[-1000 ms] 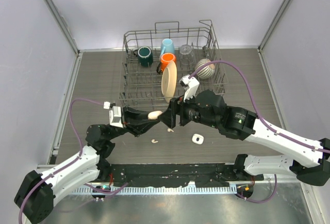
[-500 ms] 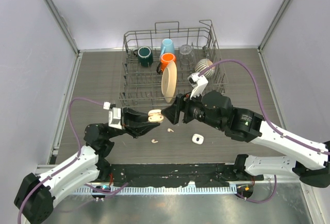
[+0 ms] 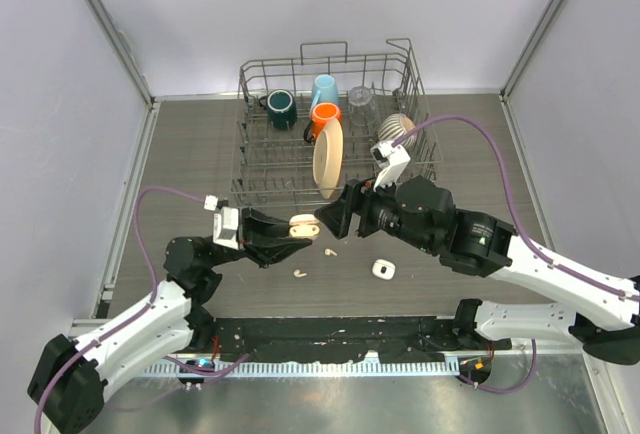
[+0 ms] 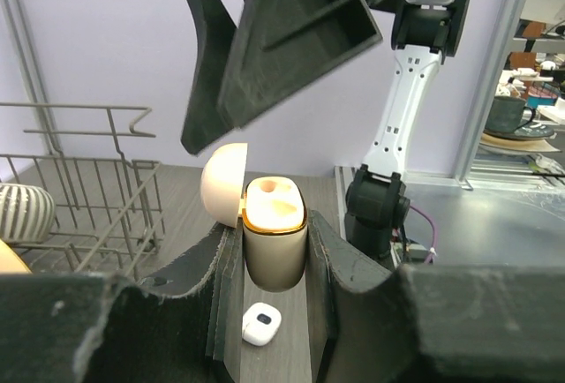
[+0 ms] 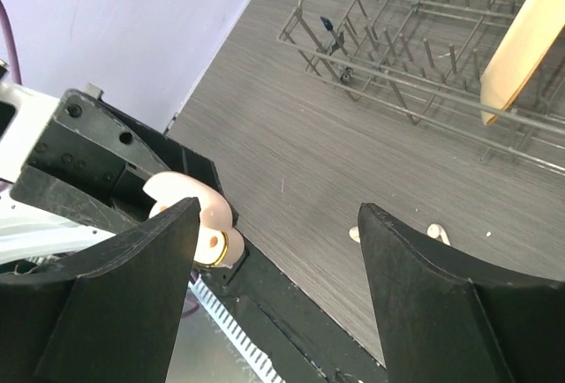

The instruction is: Insert the wireless bluetooth earbuds into the charging case

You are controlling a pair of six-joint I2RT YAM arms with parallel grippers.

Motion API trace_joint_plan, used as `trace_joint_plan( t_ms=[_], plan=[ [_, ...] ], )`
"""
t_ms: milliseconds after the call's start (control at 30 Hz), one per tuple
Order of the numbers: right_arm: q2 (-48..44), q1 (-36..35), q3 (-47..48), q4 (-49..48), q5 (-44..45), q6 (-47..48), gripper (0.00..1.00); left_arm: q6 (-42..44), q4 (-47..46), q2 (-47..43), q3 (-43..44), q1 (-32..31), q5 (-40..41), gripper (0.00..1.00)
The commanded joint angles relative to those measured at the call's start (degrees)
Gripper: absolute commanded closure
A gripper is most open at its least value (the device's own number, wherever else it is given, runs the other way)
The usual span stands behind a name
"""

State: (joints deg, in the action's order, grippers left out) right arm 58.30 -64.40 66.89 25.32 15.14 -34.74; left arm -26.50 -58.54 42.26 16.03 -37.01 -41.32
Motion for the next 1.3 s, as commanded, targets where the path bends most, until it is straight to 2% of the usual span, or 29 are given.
trace_joint_plan(
  t_ms=[0, 200, 300, 500, 633, 800, 1033, 1267],
  plan=[
    [-4.5, 0.2, 0.1, -4.9, 3.8, -1.5, 0.22, 2.1, 1.5, -1.6, 1.9, -0.4, -1.2, 1.0],
    [-8.1, 0.2, -1.4, -5.0, 5.3, -1.7, 0.22, 3.3, 3.0, -3.3, 1.0, -0.4, 1.9, 1.0],
    [-7.9, 0.2, -1.4, -4.3, 2.9, -1.6, 0.22, 3.7, 4.0, -4.3, 0.8, -0.4, 2.9, 1.0],
    [-7.9, 0.2, -4.5, -3.4, 1.7, -8.4, 0.22, 6.4, 7.7, -6.7, 1.2, -0.4, 5.0, 1.0],
    [-5.9, 0.3, -5.2, -5.1, -4.5, -11.9, 0.22, 8.7, 11.8, -9.1, 1.8, -0.4, 6.7, 1.0],
    [-2.8, 0.4, -7.6, -14.2, -16.3, -17.4, 0.22, 10.1, 13.5, -10.9, 1.9, -0.4, 8.2, 1.0],
    [0.7, 0.6, -9.8, -19.3, -16.8, -22.9, 0.22, 9.8, 13.2, -11.3, 2.1, -0.4, 7.6, 1.0],
    [0.1, 3.0, -14.7, -27.9, -18.4, -28.6, 0.23, 9.6, 12.6, -11.2, 2.2, -0.4, 7.2, 1.0]
  ],
)
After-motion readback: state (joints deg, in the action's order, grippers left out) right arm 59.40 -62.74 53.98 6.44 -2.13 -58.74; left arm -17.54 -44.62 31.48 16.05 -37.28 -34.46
